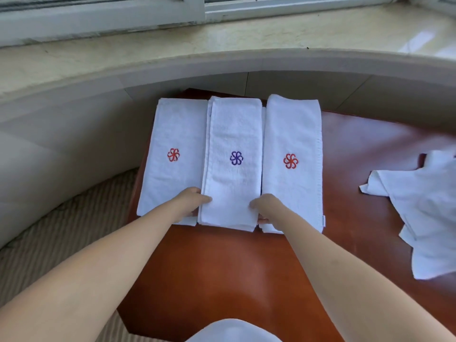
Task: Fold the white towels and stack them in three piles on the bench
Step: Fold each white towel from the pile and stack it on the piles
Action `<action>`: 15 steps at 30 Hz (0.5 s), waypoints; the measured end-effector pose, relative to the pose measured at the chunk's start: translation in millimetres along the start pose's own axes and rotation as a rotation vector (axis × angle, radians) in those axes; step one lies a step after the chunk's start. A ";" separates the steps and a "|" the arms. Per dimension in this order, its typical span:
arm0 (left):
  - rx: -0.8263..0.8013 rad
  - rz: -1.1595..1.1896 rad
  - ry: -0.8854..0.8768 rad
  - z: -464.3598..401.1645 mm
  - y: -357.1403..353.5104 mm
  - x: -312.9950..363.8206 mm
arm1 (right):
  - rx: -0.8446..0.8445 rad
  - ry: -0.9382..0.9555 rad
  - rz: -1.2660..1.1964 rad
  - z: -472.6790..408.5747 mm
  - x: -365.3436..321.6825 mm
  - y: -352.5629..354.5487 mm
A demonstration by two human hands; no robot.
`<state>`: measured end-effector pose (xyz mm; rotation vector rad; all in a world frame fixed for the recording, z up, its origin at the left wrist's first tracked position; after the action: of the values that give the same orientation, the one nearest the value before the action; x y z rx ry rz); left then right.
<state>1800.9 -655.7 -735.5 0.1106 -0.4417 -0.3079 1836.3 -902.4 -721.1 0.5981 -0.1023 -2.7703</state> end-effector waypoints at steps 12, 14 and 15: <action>0.534 -0.800 -0.273 39.5 -45.7 -41.6 | 0.276 0.501 0.741 38.4 53.8 1.2; 0.432 -1.100 -0.443 50.5 -59.8 -45.8 | 0.168 0.657 0.929 46.6 60.4 -1.6; 0.317 -1.178 -0.435 56.0 -67.5 -49.3 | 0.075 0.664 1.031 50.8 66.5 -2.5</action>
<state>1716.0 -706.3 -716.6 0.6286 -0.8266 -1.4373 1756.9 -920.3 -701.2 1.0667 -0.2712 -1.5074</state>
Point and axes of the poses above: each hand's wrist, its own z-axis away from the middle knuckle, its own y-axis out of the back of the hand, x = y × z, the point moved 1 cm from there along -z, towards the middle knuckle, and after that the axes turned 10 degrees about -z, right-handed, at the moved point
